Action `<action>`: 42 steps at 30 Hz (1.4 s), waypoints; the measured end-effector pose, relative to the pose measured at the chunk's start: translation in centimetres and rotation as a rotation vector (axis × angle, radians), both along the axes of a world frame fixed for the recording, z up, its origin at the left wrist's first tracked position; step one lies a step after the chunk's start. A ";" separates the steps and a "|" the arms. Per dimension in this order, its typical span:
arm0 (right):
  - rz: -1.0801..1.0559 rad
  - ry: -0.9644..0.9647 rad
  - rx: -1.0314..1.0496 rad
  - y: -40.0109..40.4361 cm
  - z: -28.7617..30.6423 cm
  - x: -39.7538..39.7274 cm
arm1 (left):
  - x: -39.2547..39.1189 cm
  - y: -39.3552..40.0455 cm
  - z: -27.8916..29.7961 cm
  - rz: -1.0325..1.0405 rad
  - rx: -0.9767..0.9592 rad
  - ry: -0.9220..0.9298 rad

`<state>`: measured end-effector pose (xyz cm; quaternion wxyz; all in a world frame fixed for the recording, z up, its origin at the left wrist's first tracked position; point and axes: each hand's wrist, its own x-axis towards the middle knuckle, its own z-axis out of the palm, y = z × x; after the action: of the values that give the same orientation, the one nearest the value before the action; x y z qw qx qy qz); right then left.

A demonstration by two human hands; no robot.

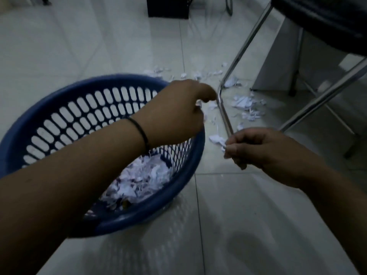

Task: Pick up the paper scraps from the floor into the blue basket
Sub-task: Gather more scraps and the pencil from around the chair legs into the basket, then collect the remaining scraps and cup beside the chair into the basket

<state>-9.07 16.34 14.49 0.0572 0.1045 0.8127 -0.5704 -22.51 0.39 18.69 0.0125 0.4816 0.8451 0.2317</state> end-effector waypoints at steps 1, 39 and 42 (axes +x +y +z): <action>0.011 0.058 0.043 -0.5 1.8 -0.8 | -0.9 -0.5 0.4 0.048 0.026 -0.010; -0.505 -0.368 0.962 10.5 3.4 -1.9 | -3.9 -0.1 -2.0 0.225 -0.187 -0.373; -0.487 -0.462 1.108 10.6 3.6 -2.5 | -4.2 0.5 -2.1 0.199 -0.151 -0.489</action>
<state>-11.61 26.94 18.08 0.0371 0.4199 0.9065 -0.0258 -26.75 0.87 16.57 0.2291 0.3238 0.8750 0.2775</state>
